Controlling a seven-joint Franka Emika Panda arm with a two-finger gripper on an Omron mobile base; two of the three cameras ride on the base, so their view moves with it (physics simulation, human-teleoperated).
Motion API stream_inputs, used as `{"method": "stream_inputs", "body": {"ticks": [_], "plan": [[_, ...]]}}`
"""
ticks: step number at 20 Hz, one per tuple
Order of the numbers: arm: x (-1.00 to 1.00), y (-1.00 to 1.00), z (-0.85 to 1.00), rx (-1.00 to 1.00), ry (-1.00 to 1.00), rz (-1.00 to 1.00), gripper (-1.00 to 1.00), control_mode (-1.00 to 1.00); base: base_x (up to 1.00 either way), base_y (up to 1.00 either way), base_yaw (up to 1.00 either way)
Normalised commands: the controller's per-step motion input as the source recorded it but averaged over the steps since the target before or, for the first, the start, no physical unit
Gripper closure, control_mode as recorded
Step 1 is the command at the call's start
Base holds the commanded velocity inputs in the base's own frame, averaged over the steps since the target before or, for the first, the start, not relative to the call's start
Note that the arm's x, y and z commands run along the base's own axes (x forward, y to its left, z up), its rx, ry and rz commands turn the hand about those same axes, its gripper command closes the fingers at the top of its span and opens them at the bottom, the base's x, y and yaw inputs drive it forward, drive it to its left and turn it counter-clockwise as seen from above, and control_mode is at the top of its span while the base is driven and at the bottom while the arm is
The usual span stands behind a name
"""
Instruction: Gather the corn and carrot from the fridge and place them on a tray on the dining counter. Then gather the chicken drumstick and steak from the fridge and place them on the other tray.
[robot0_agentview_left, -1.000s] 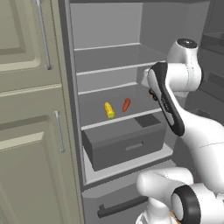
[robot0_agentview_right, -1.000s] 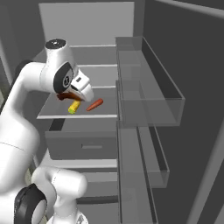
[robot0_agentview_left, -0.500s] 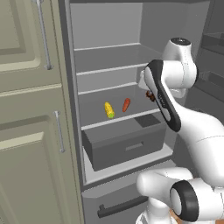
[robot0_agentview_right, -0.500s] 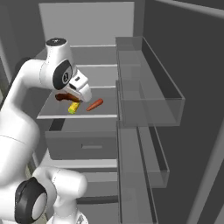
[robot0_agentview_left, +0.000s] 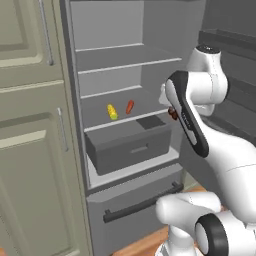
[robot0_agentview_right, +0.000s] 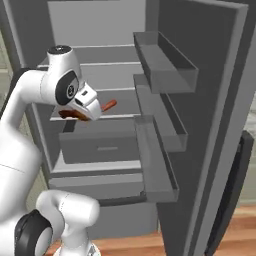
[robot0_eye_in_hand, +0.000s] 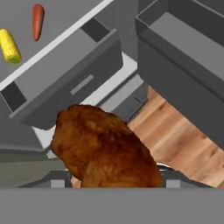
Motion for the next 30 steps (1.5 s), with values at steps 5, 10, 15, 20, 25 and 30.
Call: {"method": "stream_inputs", "body": {"ticks": [5, 10, 15, 20, 25, 30], "plan": [[0.0, 0.0, 0.0, 0.0, 0.0, 0.0, 1.0, 1.0, -0.74, 0.21, -0.26], [0.0, 0.0, 0.0, 0.0, 0.0, 0.0, 1.0, 1.0, -0.85, 0.0, -0.51], [0.0, 0.0, 0.0, 0.0, 0.0, 0.0, 1.0, 1.0, -0.58, 0.0, -0.71], [0.0, 0.0, 0.0, 0.0, 0.0, 0.0, 1.0, 1.0, -0.72, 0.0, -0.73], [0.0, 0.0, 0.0, 0.0, 0.0, 0.0, 1.0, 1.0, -0.8, 0.0, -0.73], [0.0, 0.0, 0.0, 0.0, 0.0, 0.0, 1.0, 1.0, -1.0, 0.0, -0.7]]}}
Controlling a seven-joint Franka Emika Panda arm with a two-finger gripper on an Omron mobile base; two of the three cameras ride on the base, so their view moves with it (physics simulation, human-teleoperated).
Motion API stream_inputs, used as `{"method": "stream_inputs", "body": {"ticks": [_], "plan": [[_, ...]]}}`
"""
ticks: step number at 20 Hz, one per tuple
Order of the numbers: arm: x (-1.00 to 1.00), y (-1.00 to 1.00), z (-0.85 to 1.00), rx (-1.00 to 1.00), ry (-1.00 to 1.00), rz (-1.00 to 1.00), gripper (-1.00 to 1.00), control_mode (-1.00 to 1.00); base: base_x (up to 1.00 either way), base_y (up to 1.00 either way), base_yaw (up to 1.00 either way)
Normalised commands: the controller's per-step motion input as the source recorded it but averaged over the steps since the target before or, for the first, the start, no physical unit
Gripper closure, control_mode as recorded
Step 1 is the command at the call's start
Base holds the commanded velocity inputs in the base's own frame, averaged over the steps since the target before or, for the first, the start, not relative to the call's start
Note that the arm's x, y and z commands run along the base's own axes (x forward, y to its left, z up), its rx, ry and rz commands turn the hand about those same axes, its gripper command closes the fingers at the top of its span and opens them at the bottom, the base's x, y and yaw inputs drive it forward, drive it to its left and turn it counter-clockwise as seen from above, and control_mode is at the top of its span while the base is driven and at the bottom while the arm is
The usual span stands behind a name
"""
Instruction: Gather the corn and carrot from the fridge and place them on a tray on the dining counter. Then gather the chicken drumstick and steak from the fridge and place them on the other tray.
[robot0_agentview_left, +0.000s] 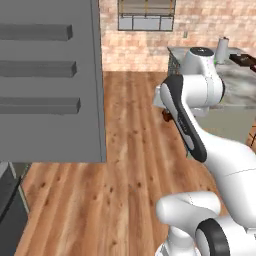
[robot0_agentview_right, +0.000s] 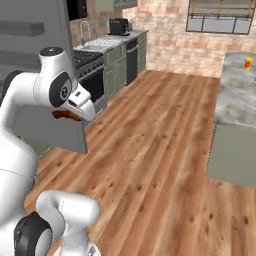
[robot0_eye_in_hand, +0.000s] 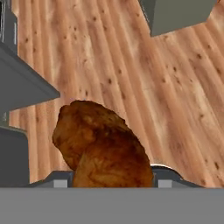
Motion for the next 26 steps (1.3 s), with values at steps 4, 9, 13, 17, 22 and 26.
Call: {"method": "stream_inputs", "body": {"ticks": [4, 9, 13, 17, 22, 26], "plan": [[0.0, 0.0, 0.0, 0.0, 0.0, 0.0, 1.0, 1.0, -0.92, -0.03, -0.67], [0.0, 0.0, 0.0, 0.0, 0.0, 0.0, 1.0, 1.0, -0.41, -0.49, -0.48], [0.0, 0.0, 0.0, 0.0, 0.0, 0.0, 1.0, 1.0, -0.06, -0.8, -0.23], [0.0, 0.0, 0.0, 0.0, 0.0, 0.0, 1.0, 1.0, 0.14, -1.0, -0.03], [0.0, 0.0, 0.0, 0.0, 0.0, 0.0, 1.0, 1.0, 0.11, -1.0, 0.0], [0.0, 0.0, 0.0, 0.0, 0.0, 0.0, 1.0, 1.0, 0.0, -1.0, 0.0]]}}
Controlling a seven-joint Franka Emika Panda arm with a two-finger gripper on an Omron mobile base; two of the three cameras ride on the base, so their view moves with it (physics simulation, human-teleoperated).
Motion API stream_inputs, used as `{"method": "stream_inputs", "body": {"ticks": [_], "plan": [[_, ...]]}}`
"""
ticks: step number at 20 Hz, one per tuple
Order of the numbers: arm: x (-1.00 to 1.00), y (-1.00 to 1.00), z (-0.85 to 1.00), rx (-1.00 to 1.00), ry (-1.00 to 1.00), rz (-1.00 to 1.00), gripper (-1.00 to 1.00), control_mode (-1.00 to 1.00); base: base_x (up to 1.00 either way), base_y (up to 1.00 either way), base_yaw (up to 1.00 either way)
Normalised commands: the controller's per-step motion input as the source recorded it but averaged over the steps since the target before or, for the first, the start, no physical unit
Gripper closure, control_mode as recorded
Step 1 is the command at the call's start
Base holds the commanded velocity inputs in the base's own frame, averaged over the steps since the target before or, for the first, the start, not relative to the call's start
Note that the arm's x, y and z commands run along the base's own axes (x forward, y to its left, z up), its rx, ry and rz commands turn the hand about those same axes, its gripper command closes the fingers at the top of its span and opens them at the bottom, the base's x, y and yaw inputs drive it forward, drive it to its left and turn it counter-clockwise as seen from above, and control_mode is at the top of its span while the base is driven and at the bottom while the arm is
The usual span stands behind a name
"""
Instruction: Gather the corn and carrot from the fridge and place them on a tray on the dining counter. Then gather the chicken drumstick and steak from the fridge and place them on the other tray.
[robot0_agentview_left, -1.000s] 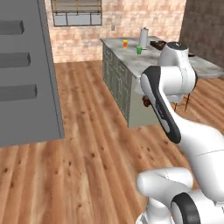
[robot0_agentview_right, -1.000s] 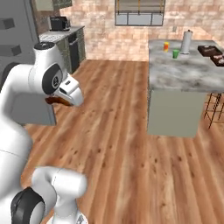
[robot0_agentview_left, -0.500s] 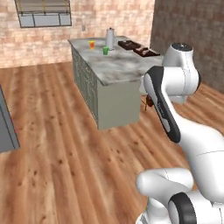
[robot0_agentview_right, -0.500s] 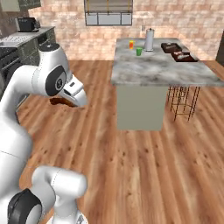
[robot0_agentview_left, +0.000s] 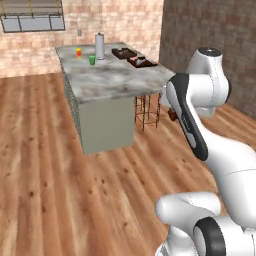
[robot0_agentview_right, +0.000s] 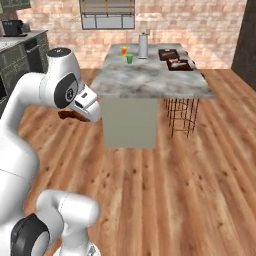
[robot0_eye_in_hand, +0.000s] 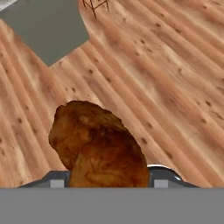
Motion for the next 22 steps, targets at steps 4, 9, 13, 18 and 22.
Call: {"method": "stream_inputs", "body": {"ticks": [4, 9, 13, 18, 22], "plan": [[0.0, 0.0, 0.0, 0.0, 0.0, 0.0, 1.0, 1.0, 0.0, -1.0, 0.0], [0.0, 0.0, 0.0, 0.0, 0.0, 0.0, 1.0, 1.0, 0.0, -1.0, 0.0], [0.0, 0.0, 0.0, 0.0, 0.0, 0.0, 1.0, 1.0, 0.01, -1.0, 0.02], [0.0, 0.0, 0.0, 0.0, 0.0, 0.0, 1.0, 1.0, 0.03, -1.0, 0.25], [0.0, 0.0, 0.0, 0.0, 0.0, 0.0, 1.0, 1.0, 0.0, -1.0, 0.39]]}}
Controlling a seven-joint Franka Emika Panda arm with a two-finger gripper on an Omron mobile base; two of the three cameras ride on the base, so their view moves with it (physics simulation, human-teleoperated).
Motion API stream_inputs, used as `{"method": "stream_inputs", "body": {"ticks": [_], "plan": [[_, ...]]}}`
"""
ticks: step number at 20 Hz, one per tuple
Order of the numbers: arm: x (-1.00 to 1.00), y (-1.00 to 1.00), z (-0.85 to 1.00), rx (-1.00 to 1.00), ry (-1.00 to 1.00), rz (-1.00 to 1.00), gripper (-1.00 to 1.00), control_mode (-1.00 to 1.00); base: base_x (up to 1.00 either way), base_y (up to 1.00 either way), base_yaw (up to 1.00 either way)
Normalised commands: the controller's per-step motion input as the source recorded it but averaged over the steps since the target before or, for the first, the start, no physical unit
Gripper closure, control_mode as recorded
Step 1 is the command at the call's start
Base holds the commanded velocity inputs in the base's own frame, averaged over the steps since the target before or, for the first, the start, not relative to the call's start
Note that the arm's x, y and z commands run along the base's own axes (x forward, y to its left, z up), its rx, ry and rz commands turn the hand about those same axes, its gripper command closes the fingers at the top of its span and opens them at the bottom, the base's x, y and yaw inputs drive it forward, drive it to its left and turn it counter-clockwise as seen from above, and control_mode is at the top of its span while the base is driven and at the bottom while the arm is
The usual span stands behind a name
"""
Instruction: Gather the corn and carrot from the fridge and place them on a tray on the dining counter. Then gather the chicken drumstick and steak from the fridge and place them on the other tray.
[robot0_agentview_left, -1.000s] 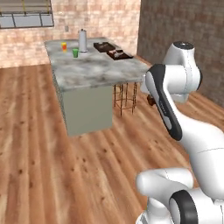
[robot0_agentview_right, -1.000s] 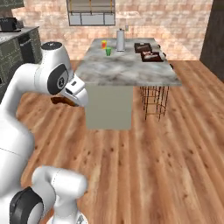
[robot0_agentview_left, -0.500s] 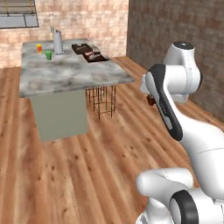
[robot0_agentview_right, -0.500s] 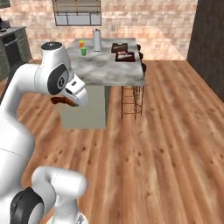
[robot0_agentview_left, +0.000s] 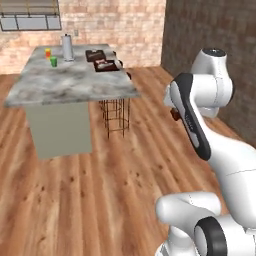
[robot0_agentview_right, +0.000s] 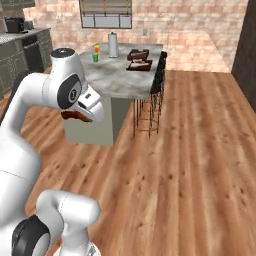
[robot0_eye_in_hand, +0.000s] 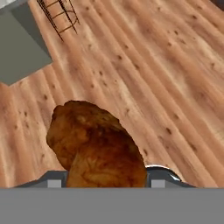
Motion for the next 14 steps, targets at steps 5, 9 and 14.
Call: {"method": "stream_inputs", "body": {"ticks": [5, 9, 14], "plan": [[0.0, 0.0, 0.0, 0.0, 0.0, 0.0, 1.0, 1.0, 0.01, -0.98, 0.58], [0.0, 0.0, 0.0, 0.0, 0.0, 0.0, 1.0, 1.0, 0.05, -0.99, 0.56], [0.0, 0.0, 0.0, 0.0, 0.0, 0.0, 1.0, 1.0, 0.03, -1.0, 0.48]]}}
